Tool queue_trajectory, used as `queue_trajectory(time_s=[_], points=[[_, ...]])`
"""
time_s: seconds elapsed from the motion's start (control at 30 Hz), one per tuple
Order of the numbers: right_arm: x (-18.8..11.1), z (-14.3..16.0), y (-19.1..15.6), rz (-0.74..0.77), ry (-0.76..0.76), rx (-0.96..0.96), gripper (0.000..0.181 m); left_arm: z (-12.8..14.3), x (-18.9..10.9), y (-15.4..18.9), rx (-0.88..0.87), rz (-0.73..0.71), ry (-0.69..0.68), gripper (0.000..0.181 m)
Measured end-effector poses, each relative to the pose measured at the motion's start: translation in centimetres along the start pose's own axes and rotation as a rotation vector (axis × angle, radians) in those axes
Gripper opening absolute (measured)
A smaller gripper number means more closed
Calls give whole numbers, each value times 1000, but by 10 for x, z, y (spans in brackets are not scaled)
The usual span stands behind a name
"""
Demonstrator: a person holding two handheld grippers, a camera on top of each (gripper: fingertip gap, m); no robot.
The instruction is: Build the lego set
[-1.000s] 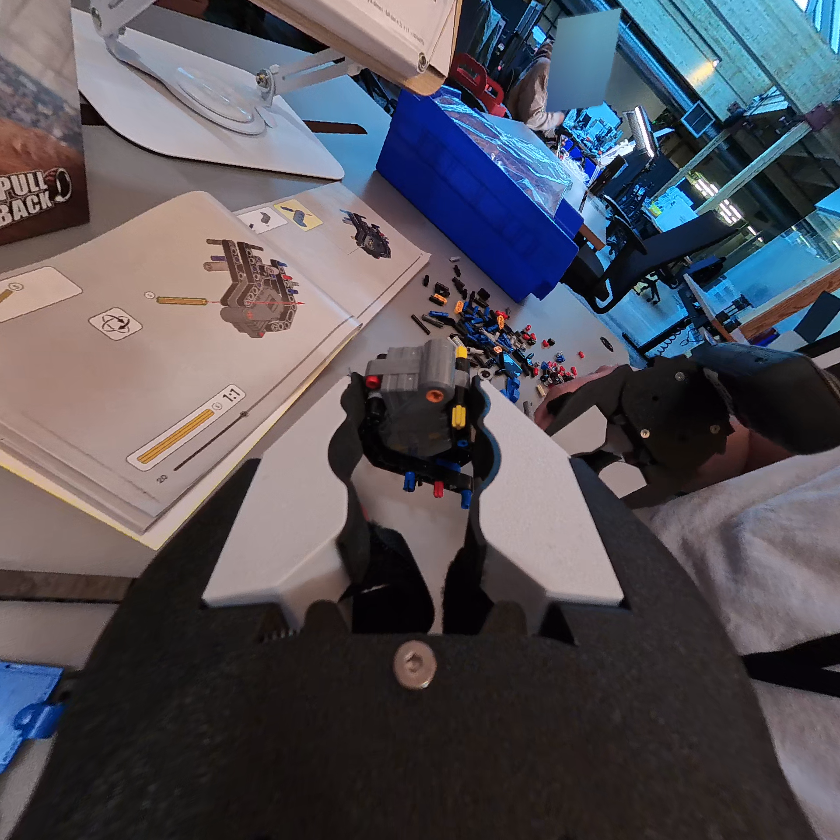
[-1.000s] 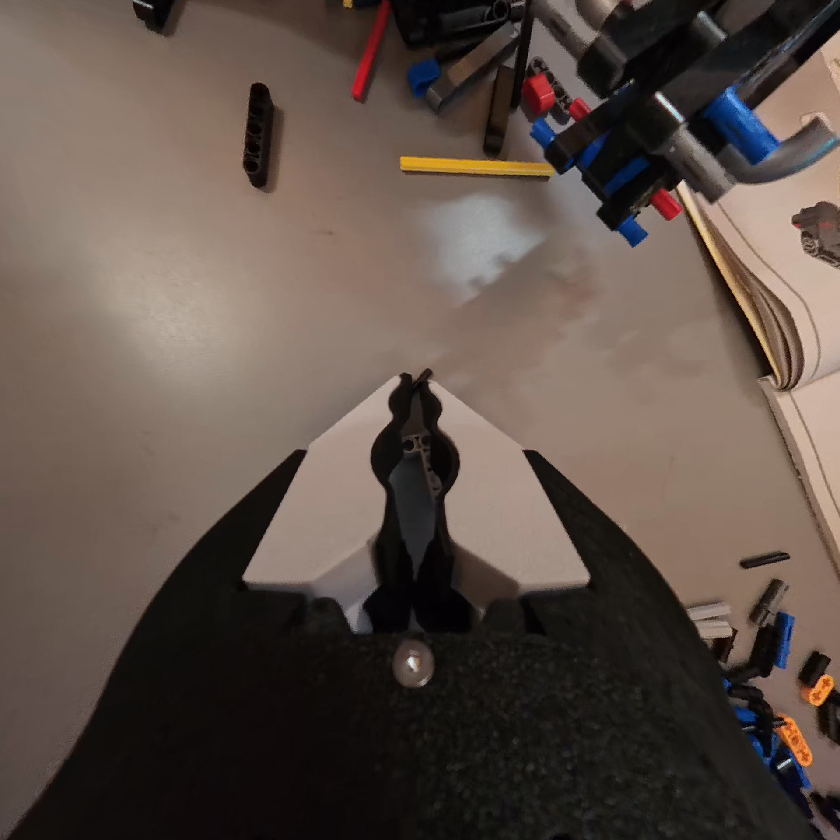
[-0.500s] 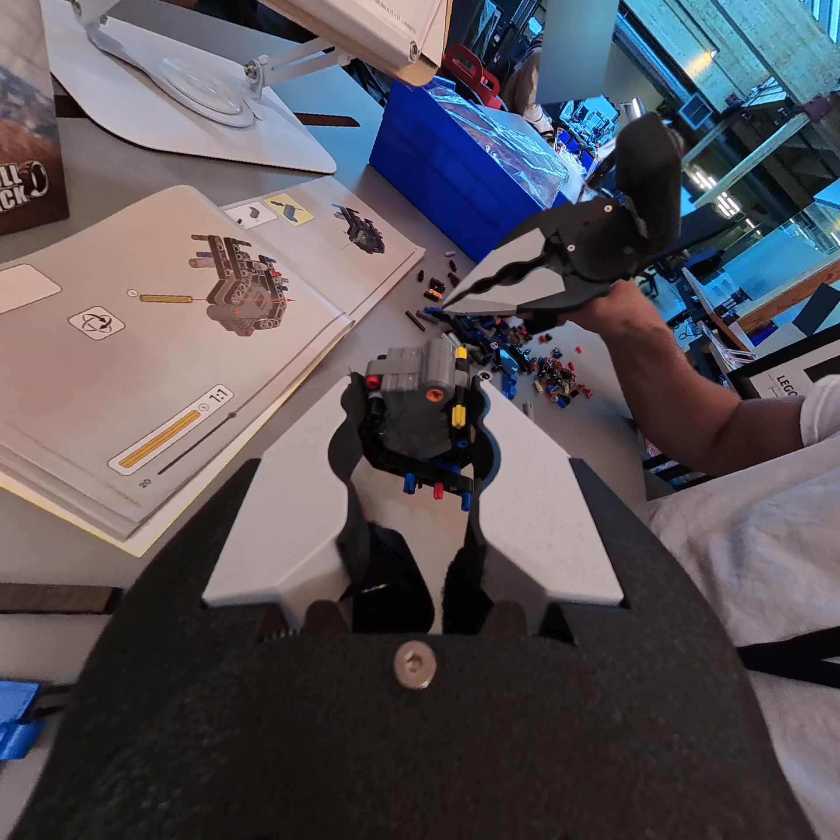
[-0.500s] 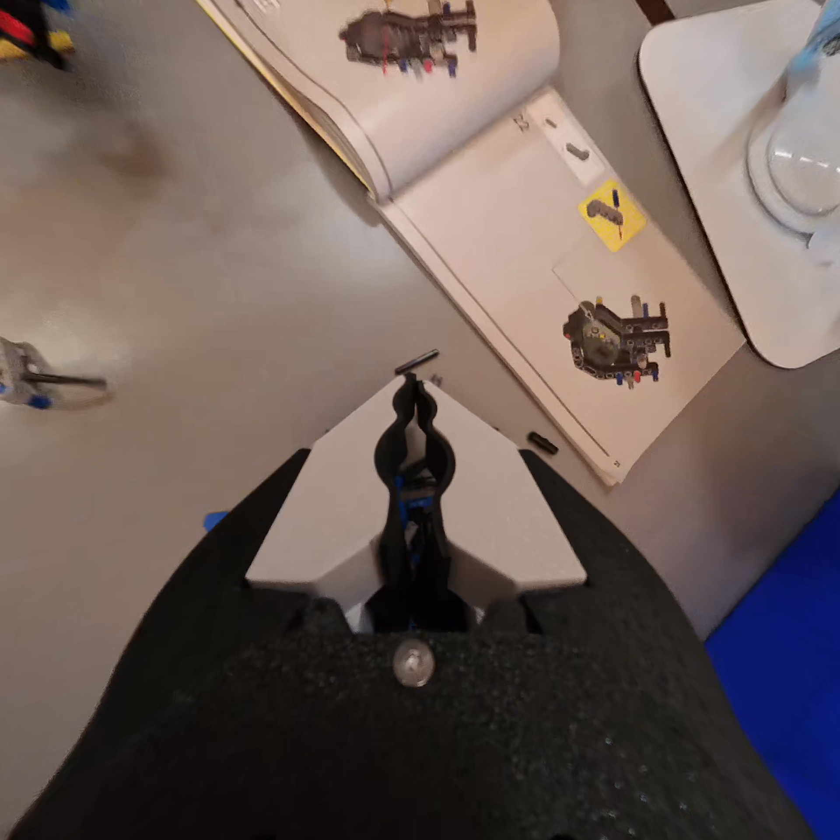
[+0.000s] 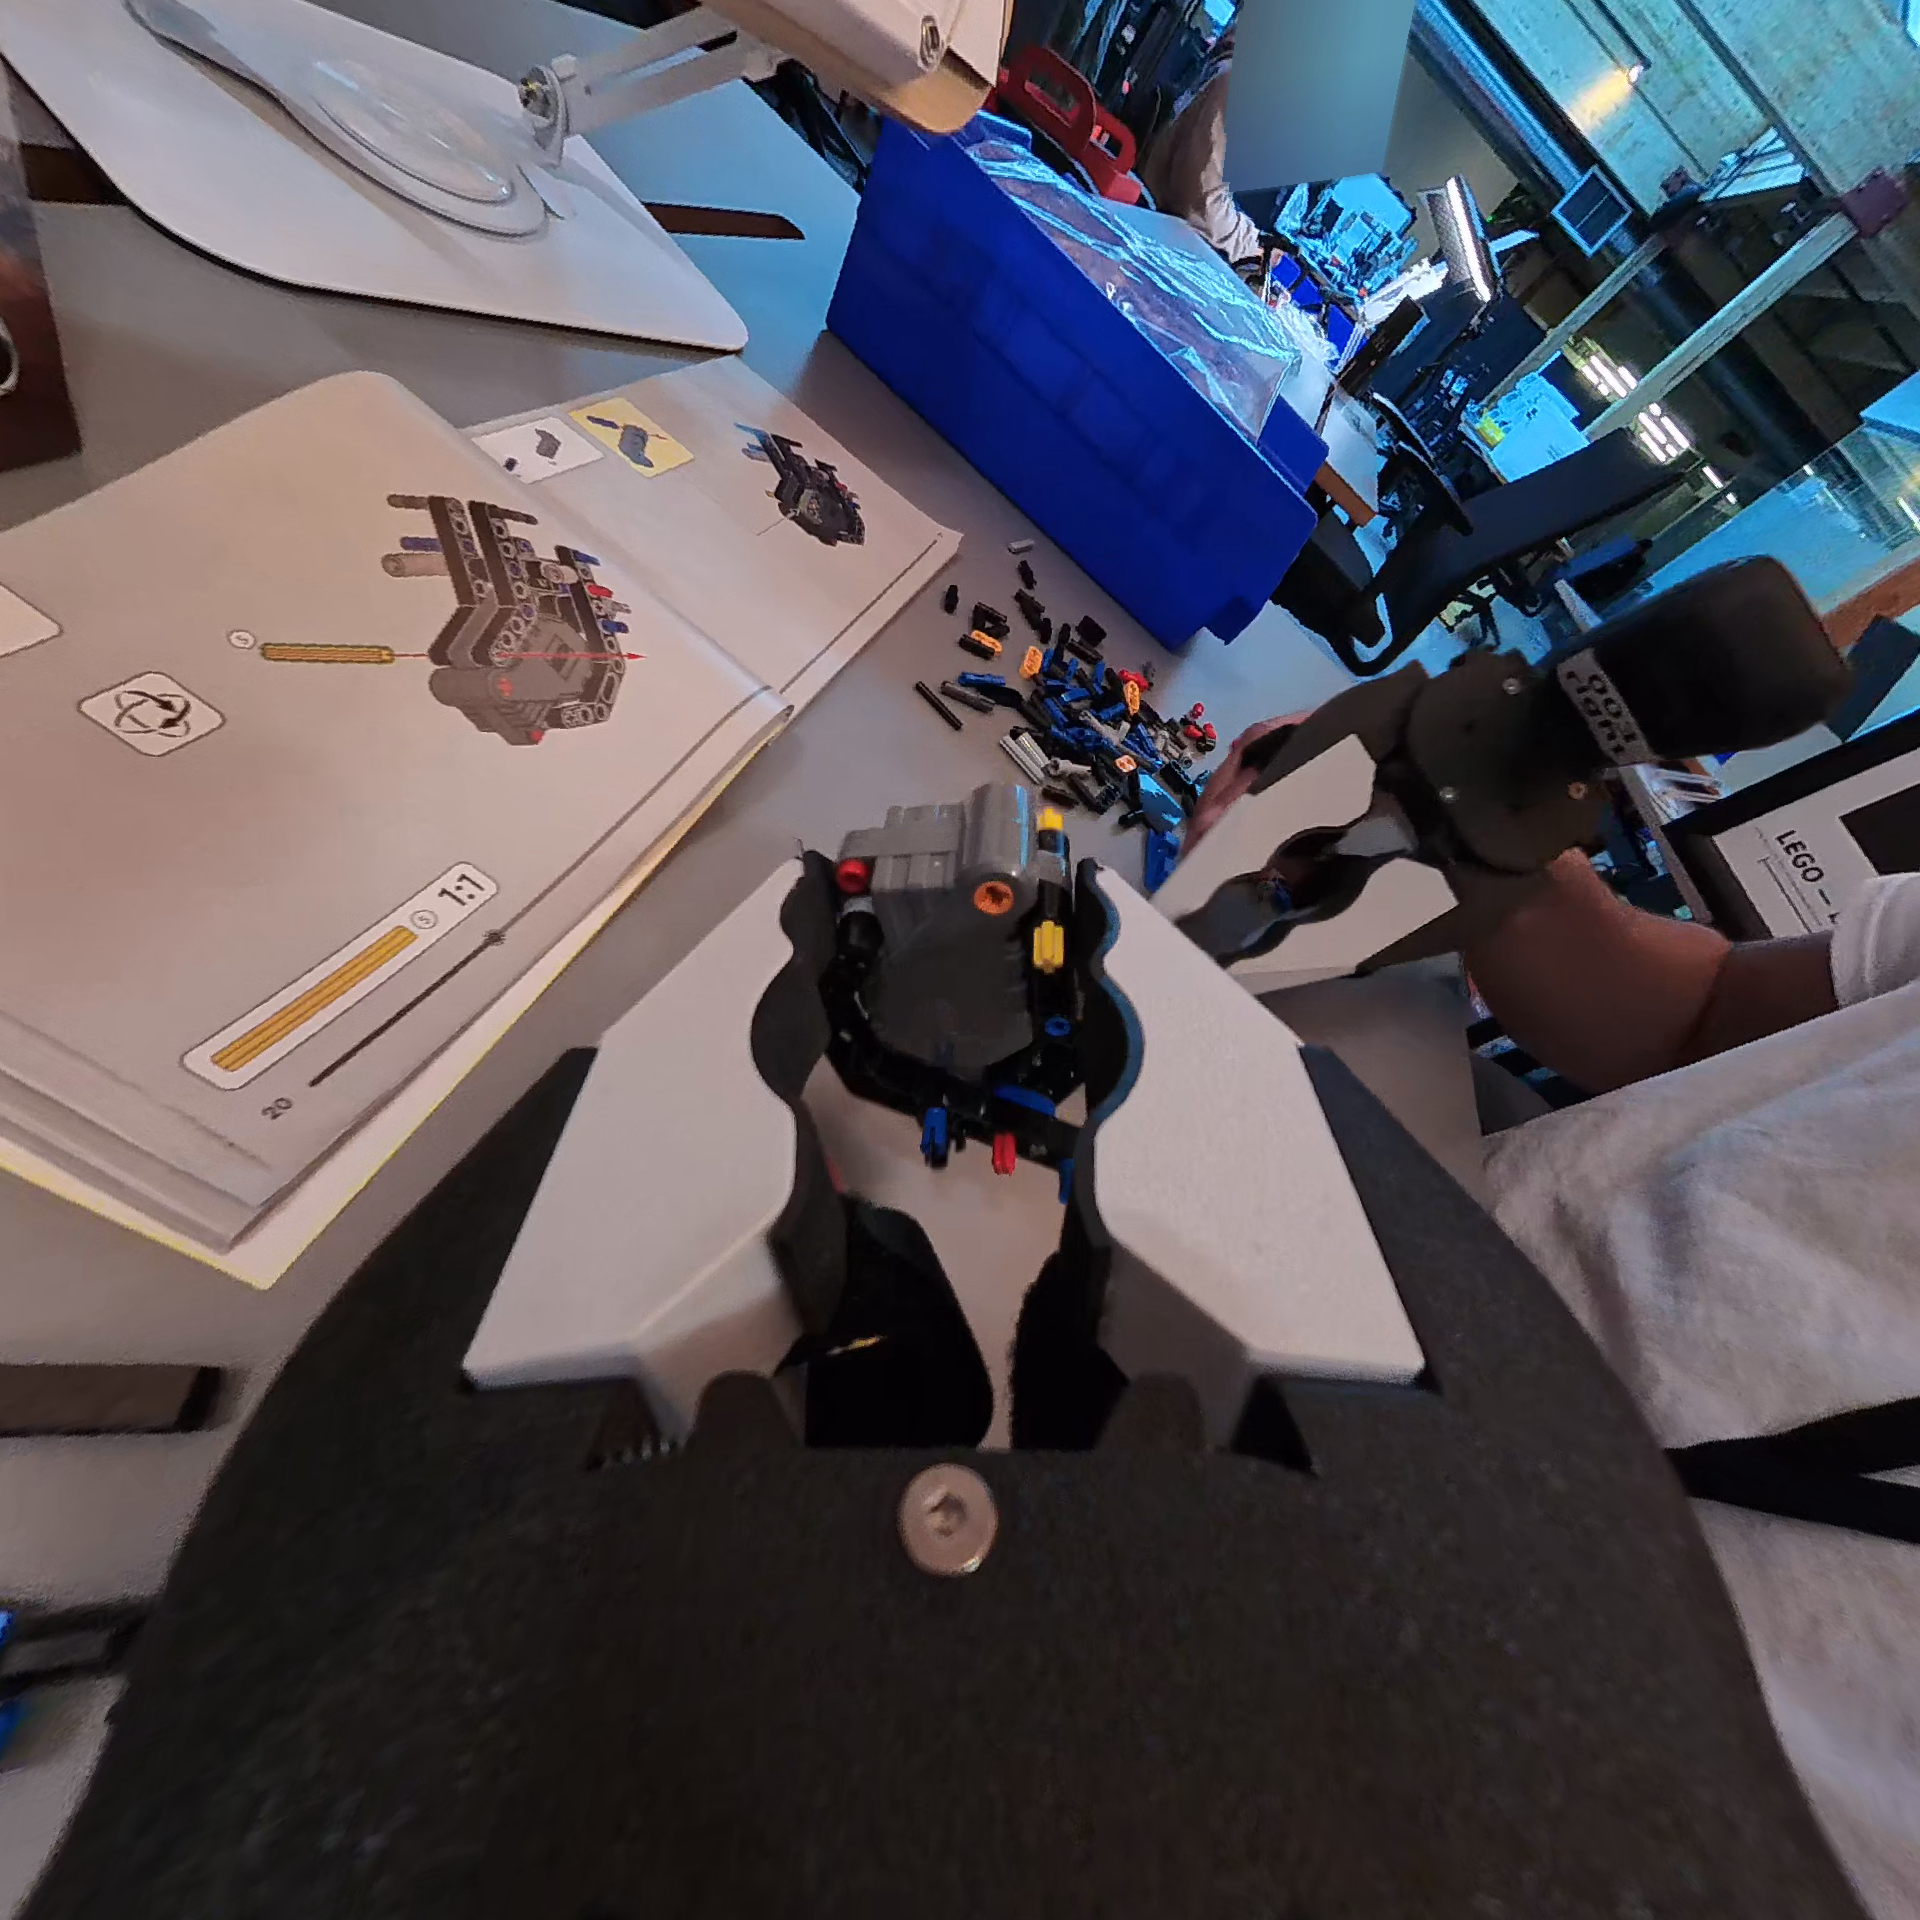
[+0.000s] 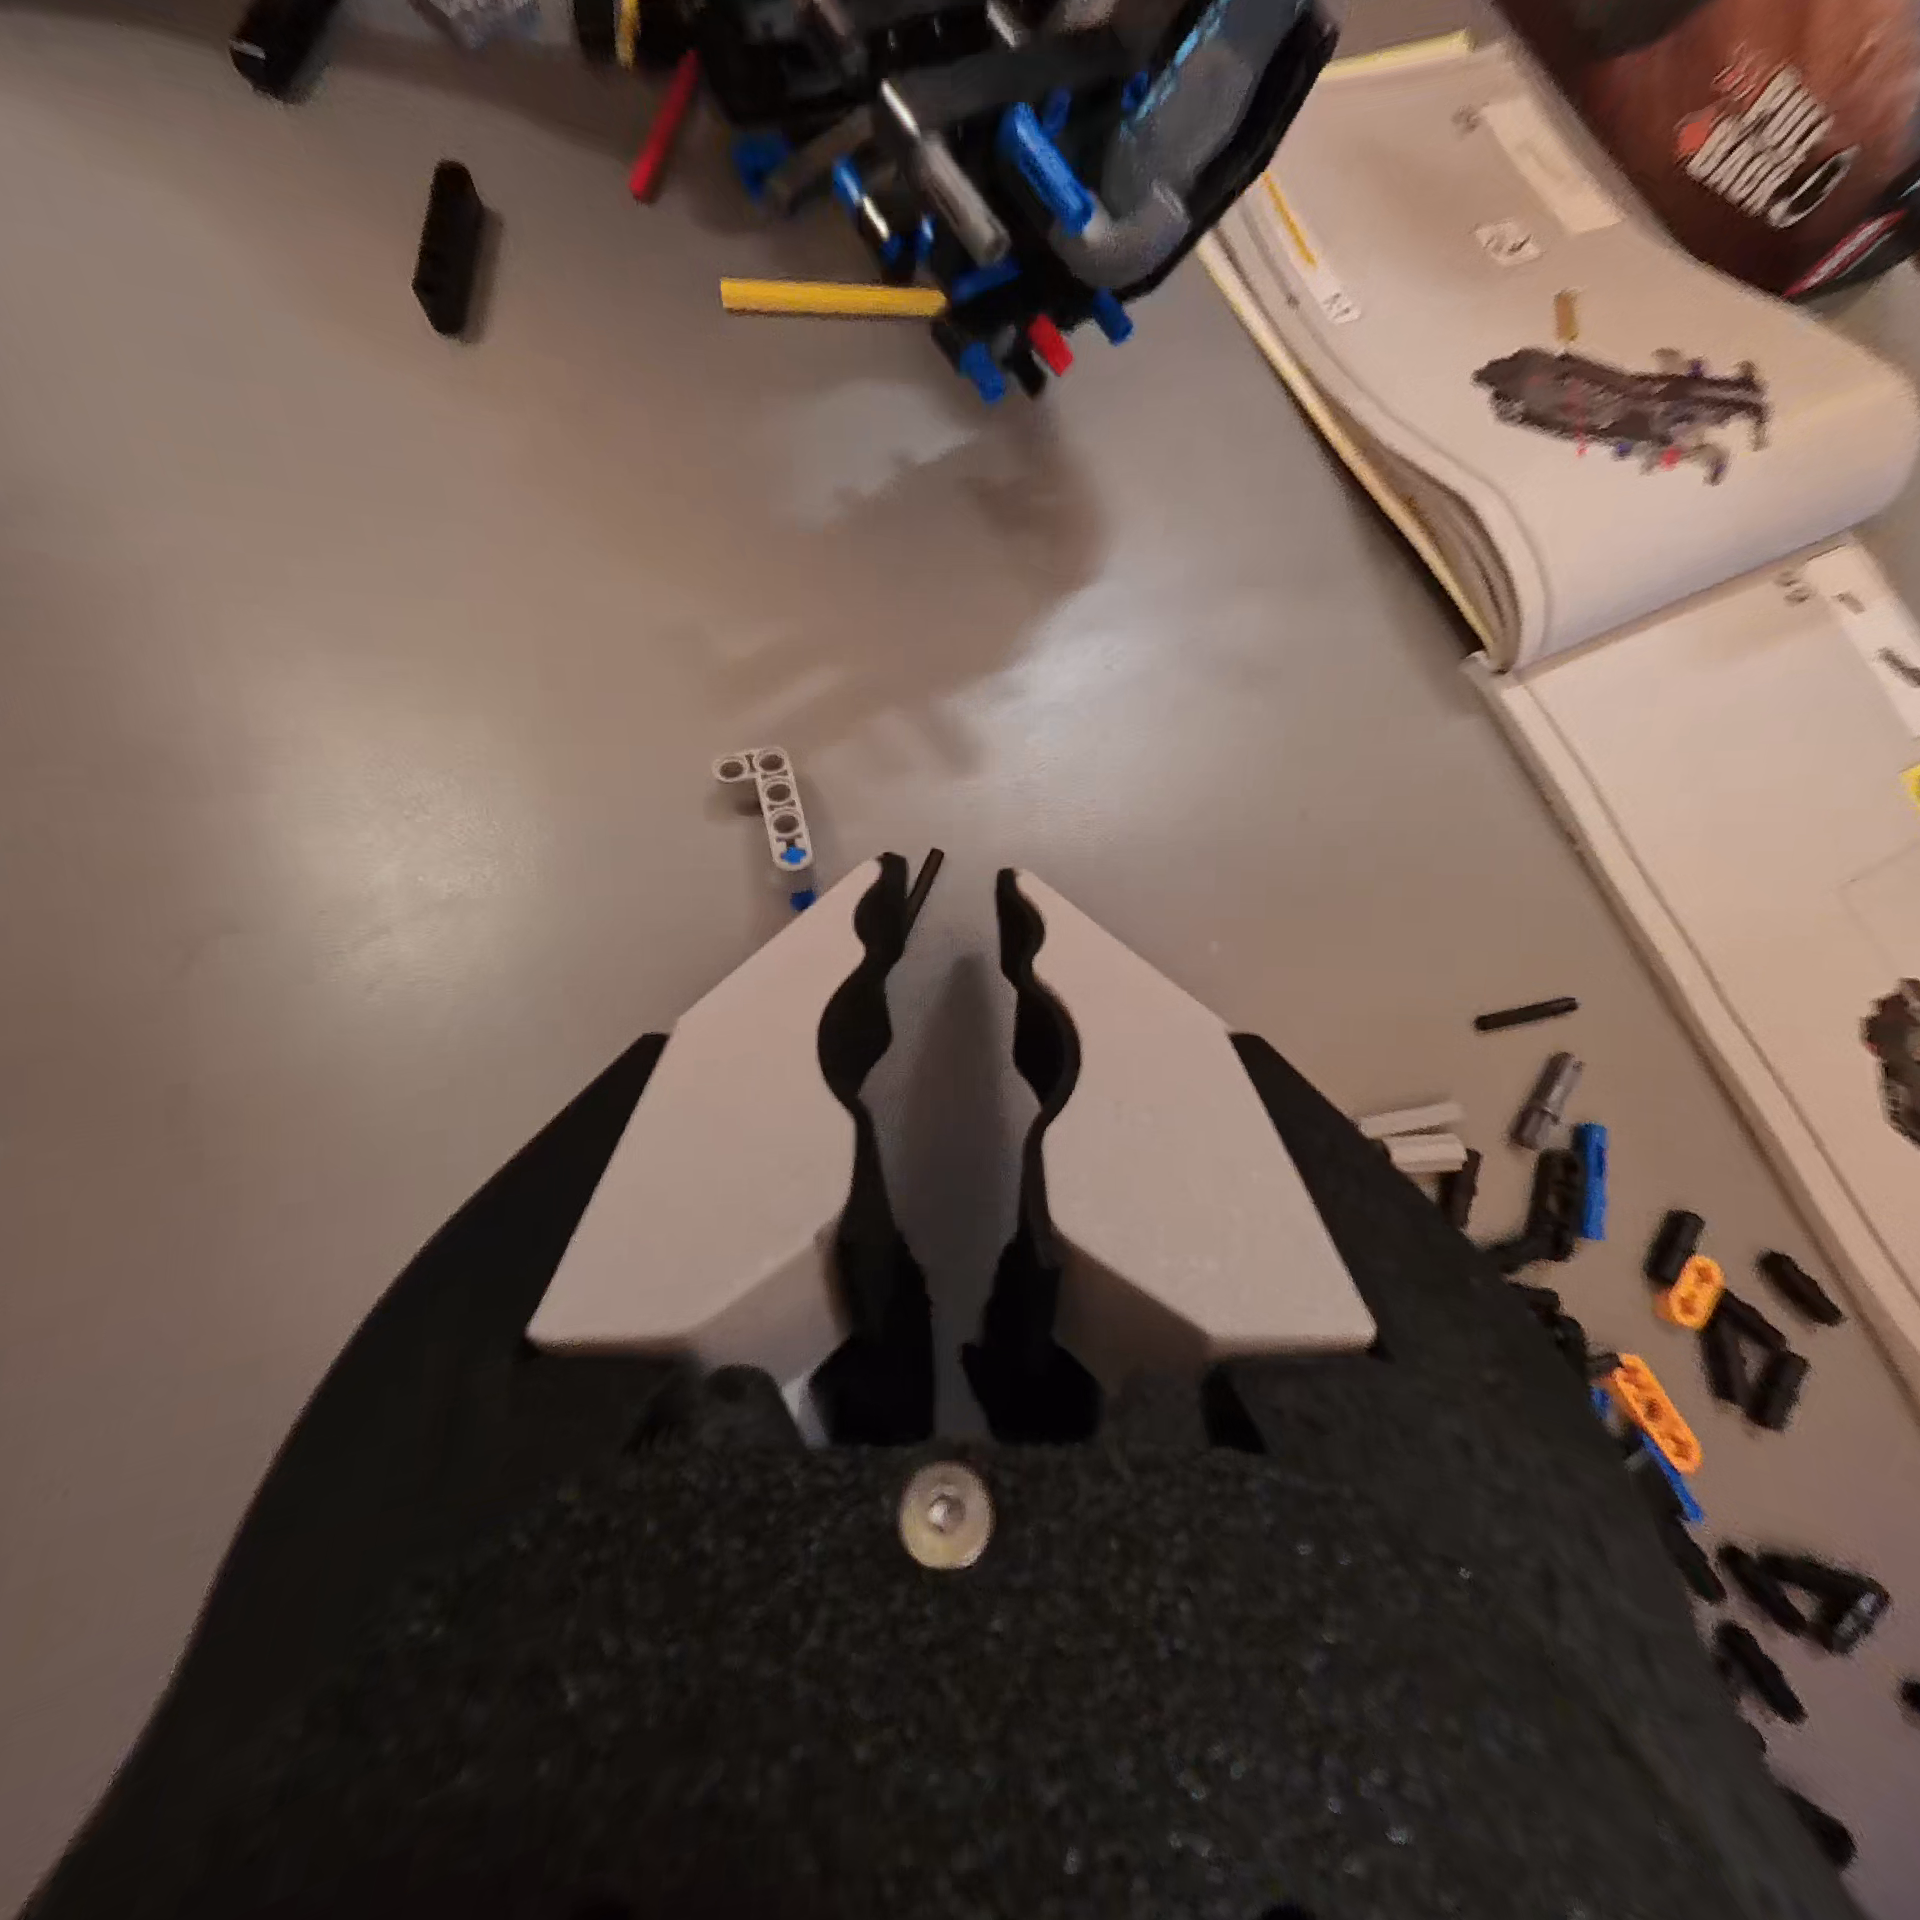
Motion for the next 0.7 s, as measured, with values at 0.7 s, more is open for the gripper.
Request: queue_trajectory(time_s=[0.7], points=[[-20, 55, 47, 179, -264, 44, 5, 5, 4, 12, 61, 29, -45, 42]])
Point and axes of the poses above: each gripper's, where its closed fingertips meet, x out along the fingers, z out of its underside, y = z × x across the jaws, the point moved 6 cm from there along -x, back along the fingers, and after that the axes turned 14 degrees about -x, right-handed, at the moved point
